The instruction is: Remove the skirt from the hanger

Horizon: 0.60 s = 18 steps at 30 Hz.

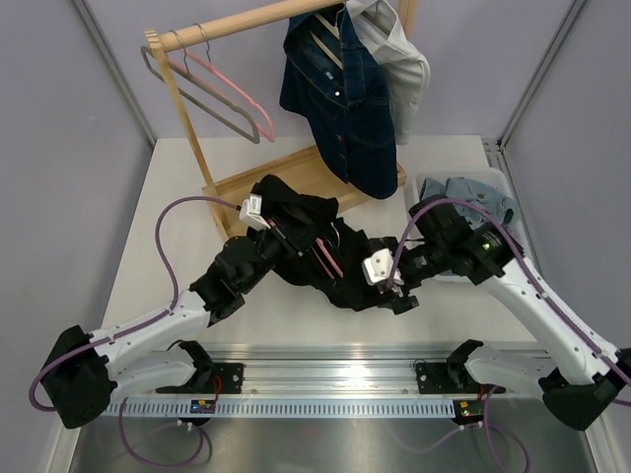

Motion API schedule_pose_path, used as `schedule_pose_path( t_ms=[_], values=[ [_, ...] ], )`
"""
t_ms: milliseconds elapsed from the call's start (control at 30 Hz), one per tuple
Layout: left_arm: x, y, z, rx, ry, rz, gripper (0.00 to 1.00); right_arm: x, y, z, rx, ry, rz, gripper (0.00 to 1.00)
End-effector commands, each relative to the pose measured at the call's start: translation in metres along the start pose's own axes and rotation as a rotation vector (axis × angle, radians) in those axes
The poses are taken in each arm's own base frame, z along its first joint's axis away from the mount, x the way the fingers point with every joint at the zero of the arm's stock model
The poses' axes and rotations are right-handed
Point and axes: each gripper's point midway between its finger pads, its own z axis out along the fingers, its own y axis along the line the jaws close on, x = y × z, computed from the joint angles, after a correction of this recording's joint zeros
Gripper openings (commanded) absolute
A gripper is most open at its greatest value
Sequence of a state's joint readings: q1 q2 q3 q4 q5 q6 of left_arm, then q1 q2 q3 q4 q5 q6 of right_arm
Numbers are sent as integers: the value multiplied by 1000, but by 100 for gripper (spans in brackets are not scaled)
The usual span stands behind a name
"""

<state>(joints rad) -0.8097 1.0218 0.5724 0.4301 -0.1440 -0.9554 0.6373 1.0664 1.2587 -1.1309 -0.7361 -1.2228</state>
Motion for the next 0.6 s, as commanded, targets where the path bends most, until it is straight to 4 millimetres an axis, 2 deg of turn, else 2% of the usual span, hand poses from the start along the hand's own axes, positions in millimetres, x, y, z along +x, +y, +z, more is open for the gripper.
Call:
schedule_pose_path(
  t_ms=[0,133,200,333,400,433,500,533,567],
  values=[
    [-15,-40,4,117,-1,56,0,-14,-1,12,-72,-31,-96,97],
    [-15,-50,9,143,20,63,0,-16,-1,30,-111,-2,-136,93],
    [-12,-50,11,148,39,65,0,-8,-3,39,-117,36,-143,92],
    [-12,-53,15,150,46,70,0,-6,-1,50,-129,58,-160,90],
    [-12,-50,16,140,47,75,0,-11,-4,46,-116,60,-178,89],
    [-12,-48,16,133,48,77,0,-20,-10,40,-90,52,-193,87],
    [-12,-45,15,127,53,81,0,-30,-10,30,-85,41,-198,86],
    [-9,-46,14,137,68,82,0,-41,-13,25,-77,13,-206,86],
    [-10,-45,15,135,66,82,0,-42,-11,26,-92,8,-194,86]
  ],
)
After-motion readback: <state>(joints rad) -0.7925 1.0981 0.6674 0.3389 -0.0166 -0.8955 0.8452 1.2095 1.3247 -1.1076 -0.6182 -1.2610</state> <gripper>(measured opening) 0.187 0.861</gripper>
